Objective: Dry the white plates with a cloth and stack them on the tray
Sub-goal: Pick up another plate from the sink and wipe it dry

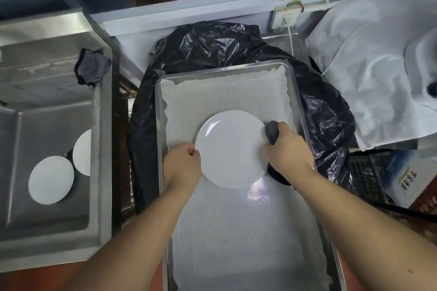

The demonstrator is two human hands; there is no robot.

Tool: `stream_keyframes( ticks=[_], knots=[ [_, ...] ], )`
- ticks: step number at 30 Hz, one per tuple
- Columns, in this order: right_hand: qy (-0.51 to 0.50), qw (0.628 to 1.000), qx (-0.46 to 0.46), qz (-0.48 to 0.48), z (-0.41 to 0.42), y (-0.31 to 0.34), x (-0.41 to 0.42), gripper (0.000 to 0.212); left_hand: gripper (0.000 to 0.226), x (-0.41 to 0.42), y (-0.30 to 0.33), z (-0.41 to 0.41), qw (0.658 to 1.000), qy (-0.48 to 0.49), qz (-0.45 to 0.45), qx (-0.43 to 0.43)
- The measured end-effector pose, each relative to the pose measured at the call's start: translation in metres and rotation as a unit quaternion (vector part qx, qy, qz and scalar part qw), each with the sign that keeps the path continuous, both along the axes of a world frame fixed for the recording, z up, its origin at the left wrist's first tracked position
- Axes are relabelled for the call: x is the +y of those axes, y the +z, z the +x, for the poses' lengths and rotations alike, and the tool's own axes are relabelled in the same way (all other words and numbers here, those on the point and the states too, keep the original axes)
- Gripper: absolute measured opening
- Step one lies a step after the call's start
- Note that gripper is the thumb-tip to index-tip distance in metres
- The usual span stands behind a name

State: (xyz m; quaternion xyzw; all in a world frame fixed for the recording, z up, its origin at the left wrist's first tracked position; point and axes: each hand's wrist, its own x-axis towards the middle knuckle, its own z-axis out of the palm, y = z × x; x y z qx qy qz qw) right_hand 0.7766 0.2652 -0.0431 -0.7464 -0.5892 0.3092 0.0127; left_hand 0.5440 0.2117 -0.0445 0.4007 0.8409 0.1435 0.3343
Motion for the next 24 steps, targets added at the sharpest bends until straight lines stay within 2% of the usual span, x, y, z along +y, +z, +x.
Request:
stream_keyframes(
  ticks=[4, 12, 17, 20, 24],
  knots=[
    [0.018, 1.0, 0.002, 0.004, 0.0, 0.0, -0.001, 0.019, 0.026, -0.003, -0.001, 0.004, 1.0, 0.009, 0.0, 0.005],
    [0.027, 0.999, 0.021, -0.026, 0.016, 0.007, 0.007, 0.015, 0.028, 0.001, -0.005, 0.001, 0.999, 0.043, -0.019, -0.024],
    [0.02, 0.999, 0.024, -0.009, 0.033, 0.019, 0.002, 0.017, 0.025, 0.004, -0.002, 0.001, 0.997, 0.053, -0.028, -0.038],
    [0.031, 0.999, 0.018, 0.002, 0.042, 0.028, -0.006, 0.016, 0.032, 0.006, 0.005, -0.001, 0.996, 0.067, -0.031, -0.056],
    [0.06, 0.998, 0.007, -0.004, 0.046, 0.045, -0.017, 0.015, 0.022, -0.008, 0.026, -0.003, 0.997, 0.032, -0.043, -0.05]
  ],
)
